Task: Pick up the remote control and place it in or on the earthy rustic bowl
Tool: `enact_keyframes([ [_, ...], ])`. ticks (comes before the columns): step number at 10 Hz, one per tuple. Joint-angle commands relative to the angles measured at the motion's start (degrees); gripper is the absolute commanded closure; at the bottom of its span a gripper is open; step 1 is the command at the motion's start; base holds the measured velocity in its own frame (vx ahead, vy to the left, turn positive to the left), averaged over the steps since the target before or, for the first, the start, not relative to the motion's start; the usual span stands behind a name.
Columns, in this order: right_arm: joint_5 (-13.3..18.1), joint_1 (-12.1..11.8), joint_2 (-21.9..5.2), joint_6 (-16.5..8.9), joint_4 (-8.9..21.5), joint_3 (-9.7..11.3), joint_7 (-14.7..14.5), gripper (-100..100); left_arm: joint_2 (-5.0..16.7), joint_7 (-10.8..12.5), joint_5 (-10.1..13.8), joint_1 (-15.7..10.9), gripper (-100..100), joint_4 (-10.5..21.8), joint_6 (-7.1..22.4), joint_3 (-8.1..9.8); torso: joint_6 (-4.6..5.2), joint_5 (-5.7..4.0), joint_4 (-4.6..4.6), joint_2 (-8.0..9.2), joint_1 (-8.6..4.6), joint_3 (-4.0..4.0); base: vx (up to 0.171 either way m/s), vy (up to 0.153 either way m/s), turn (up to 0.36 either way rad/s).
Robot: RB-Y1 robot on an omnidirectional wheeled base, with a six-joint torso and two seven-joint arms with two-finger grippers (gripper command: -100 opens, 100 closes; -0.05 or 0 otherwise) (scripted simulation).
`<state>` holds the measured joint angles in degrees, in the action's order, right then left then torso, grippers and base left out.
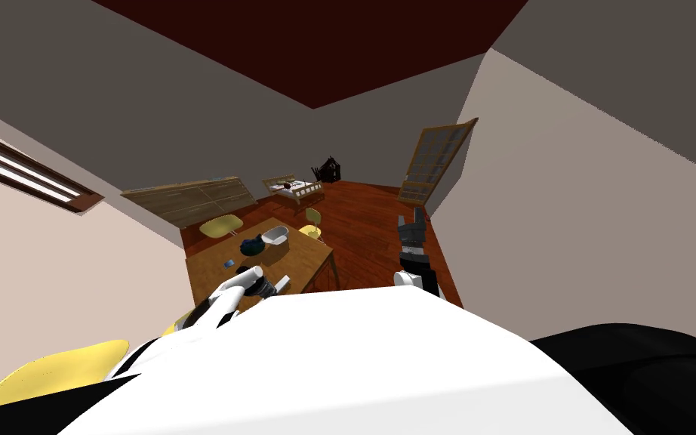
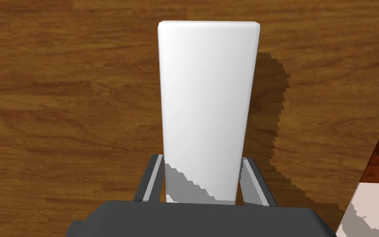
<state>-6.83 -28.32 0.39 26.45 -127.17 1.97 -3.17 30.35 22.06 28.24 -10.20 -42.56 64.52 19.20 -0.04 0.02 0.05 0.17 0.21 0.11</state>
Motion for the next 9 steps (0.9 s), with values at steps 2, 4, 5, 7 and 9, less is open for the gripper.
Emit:
enact_keyframes([
  [2, 0.0, 0.0, 0.0, 0.0, 0.0, 0.0, 0.0, 0, 1.77, -0.06, 0.05, -0.93, 100, -0.78, 0.87, 0.61, 0.01, -0.01, -0.02, -0.09, -0.05, -0.05, -0.022, -0.036, 0.016],
  [4, 0.0, 0.0, 0.01, 0.0, 0.0, 0.01, 0.0, 0, 3.08, -0.23, 0.06, -1.45, 100, -1.09, 1.58, 1.04, -0.02, -0.19, 0.07, 0.14, -0.57, 0.09, -0.072, -0.114, 0.045],
  [5, 0.0, 0.0, 0.01, 0.0, 0.0, 0.01, 0.0, 0, 4.56, -0.55, 0.03, -1.97, 100, -1.22, 2.23, 1.48, 0.0, -0.19, 0.08, 0.14, -0.55, 0.11, -0.048, -0.067, 0.013],
  [7, 0.0, 0.0, 0.01, 0.0, 0.0, 0.0, 0.0, 0, 6.19, -0.99, -0.03, -2.46, 100, -1.15, 2.77, 1.98, -0.03, -0.22, 0.08, 0.1, -0.38, 0.09, -0.041, -0.029, 0.008],
  [9, 0.0, 0.0, 0.0, 0.0, 0.0, 0.0, 0.0, 0, 7.86, -1.5, -0.08, -2.82, 100, -0.81, 3.16, 2.54, -0.01, -0.24, 0.1, 0.15, -0.32, 0.12, -0.054, -0.011, -0.013],
])
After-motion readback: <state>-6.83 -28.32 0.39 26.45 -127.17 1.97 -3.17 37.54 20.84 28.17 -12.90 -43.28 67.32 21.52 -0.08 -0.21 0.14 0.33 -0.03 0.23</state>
